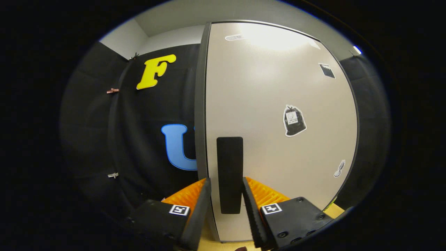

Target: Open the shoe cabinet door, grab the shoes and put them into the shoe cabinet, then close the shoe cabinet door.

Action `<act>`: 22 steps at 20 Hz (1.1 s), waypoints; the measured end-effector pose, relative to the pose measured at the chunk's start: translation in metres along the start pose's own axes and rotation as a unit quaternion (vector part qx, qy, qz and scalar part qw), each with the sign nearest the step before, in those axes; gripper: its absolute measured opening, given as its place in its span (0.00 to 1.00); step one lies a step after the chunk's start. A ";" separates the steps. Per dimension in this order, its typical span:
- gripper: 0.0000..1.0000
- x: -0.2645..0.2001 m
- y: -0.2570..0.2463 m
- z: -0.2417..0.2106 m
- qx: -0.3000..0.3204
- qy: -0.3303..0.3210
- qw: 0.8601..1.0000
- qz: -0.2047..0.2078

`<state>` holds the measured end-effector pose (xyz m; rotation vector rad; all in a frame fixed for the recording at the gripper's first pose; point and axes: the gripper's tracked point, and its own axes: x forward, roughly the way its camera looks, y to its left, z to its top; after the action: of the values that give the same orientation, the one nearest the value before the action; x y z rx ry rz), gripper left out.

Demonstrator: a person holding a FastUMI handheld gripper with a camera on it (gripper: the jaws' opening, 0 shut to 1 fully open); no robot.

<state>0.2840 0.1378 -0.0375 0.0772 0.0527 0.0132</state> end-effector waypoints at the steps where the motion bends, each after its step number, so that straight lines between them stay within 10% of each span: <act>1: 0.53 0.007 -0.003 0.000 0.002 -0.002 1.000 -0.009; 11: 0.19 -0.005 -0.004 0.001 -0.006 0.000 1.000 0.020; 22: 0.18 -0.134 -0.052 0.009 0.025 0.007 0.996 0.087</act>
<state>0.1512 0.0830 -0.0260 0.1321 0.0597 0.1856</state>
